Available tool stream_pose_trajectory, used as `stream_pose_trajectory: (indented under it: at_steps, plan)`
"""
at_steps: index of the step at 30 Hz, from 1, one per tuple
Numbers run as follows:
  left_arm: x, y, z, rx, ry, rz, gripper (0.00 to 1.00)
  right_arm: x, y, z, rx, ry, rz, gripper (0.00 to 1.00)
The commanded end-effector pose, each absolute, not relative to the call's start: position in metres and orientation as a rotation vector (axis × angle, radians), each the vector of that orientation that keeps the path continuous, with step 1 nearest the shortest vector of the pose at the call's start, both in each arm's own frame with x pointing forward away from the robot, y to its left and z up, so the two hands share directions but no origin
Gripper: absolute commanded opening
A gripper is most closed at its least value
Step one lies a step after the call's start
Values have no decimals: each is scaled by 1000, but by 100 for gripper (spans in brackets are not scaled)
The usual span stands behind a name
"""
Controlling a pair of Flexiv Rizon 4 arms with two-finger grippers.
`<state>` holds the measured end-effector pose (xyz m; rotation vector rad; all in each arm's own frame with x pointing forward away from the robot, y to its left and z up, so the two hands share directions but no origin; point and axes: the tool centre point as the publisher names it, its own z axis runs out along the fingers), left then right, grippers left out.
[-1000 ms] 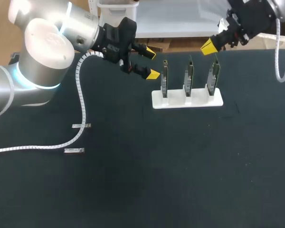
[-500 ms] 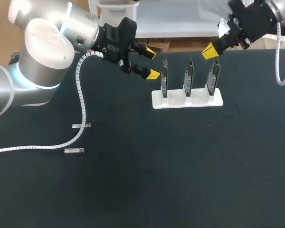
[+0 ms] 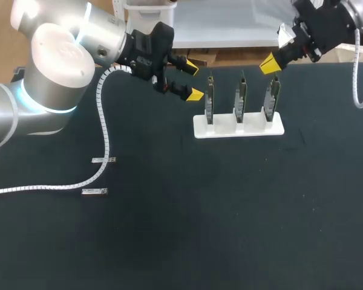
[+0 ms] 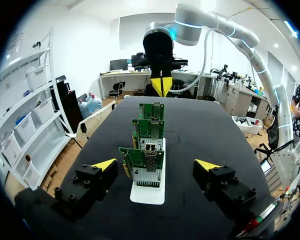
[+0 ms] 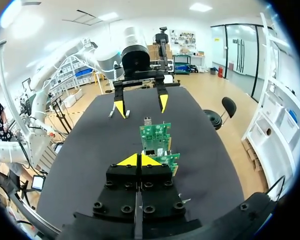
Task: Pick up the optical module with the left hand, and insert it into the network port with the right hand.
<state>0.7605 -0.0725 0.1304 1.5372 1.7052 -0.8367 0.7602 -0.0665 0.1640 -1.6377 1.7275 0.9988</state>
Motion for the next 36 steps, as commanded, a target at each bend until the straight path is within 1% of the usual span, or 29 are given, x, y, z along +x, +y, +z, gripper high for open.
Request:
stream_pose_trajectory:
  at_steps: [1,24,27,32,36]
  plan:
    - [762,-73,131,1541,1711,-836,100,758,-68,163,-1632,1718,1000,100]
    - [762,-73,131,1541,1711,-836,100,758,-68,163,-1632,1718,1000,100]
    - [766,-71,140,1544,1669,-803,100,758,-68,163,-1632,1718,1000,100]
    - [767,-46,163,1540,1668,-683,100,758,-68,163,-1632,1718,1000,100]
    - [757,-11,176,1560,1722,-546,100,758,-68,163,-1632,1718,1000,100]
